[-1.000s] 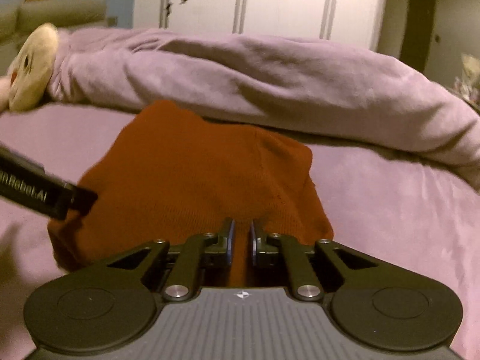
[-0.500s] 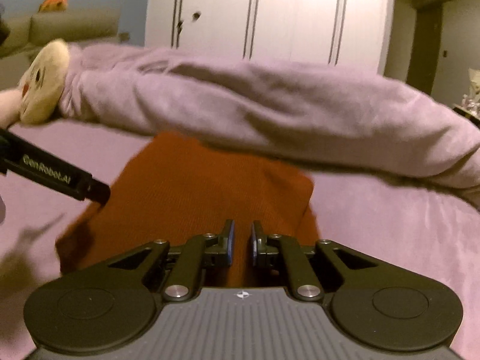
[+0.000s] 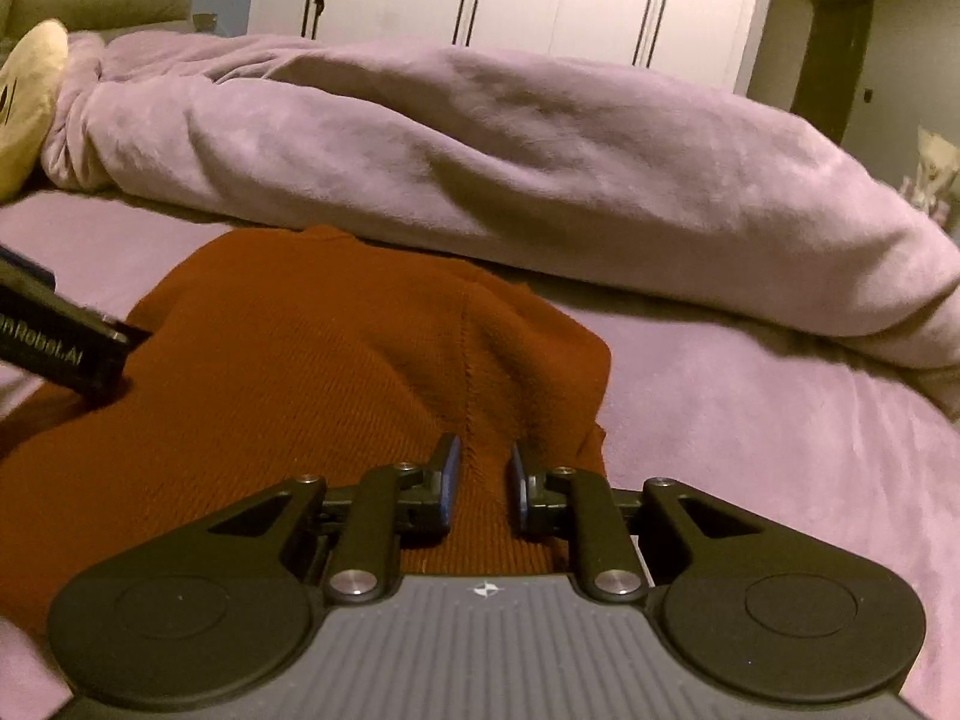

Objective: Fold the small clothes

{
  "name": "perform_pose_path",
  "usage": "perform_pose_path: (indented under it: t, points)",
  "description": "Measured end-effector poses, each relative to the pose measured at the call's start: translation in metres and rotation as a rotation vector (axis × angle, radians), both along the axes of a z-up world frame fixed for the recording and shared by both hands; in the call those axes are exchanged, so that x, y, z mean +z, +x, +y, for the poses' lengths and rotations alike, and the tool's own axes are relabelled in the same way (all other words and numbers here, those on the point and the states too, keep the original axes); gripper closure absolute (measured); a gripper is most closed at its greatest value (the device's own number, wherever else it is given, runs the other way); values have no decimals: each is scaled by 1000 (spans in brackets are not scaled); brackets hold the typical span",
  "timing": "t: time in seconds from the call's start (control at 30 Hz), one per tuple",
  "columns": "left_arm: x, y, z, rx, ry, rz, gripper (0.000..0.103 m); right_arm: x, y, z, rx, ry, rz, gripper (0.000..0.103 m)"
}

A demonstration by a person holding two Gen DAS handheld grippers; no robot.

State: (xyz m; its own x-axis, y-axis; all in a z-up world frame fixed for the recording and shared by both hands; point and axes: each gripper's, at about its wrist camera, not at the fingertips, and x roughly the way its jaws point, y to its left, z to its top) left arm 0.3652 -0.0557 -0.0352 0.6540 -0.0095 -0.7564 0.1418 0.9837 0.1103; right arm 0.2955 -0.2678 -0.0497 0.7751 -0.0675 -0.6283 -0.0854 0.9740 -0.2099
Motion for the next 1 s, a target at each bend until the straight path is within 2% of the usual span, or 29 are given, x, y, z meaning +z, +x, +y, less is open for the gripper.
perform_pose_path:
  t: [0.17,0.27,0.3,0.37,0.4,0.43,0.5,0.57,0.7,0.77,0.87,1.0]
  points:
    - [-3,0,1,-3,-4,-8,0,-5,2,-1,-5,-2,-22,85]
    - [1,3,8,-2,-34,21,0,-2,3,-1,-2,0,-13,84]
    - [4,2,14,4,-51,29,0,2,2,-2,1,5,-3,80]
    - [8,-4,25,10,-69,28,0,13,-1,-6,-12,3,10,58]
    - [9,-8,33,17,-73,32,0,18,-5,-10,-39,0,11,34]
    - [10,-12,40,22,-83,44,0,23,-10,-16,-59,11,6,29]
    - [12,-21,55,33,-116,59,1,32,-22,-33,-60,76,6,29]
    - [11,-30,69,51,-144,99,1,37,-35,-45,-72,89,6,29]
    - [13,-49,85,60,-273,161,1,47,-55,-59,-92,95,1,28]
    - [15,-62,85,45,-319,162,1,50,-65,-61,-117,128,1,28]
    - [19,-82,76,7,-301,129,1,50,-82,-62,-162,212,3,29]
    - [12,-101,63,-23,-239,129,1,42,-107,-65,-225,409,47,29]
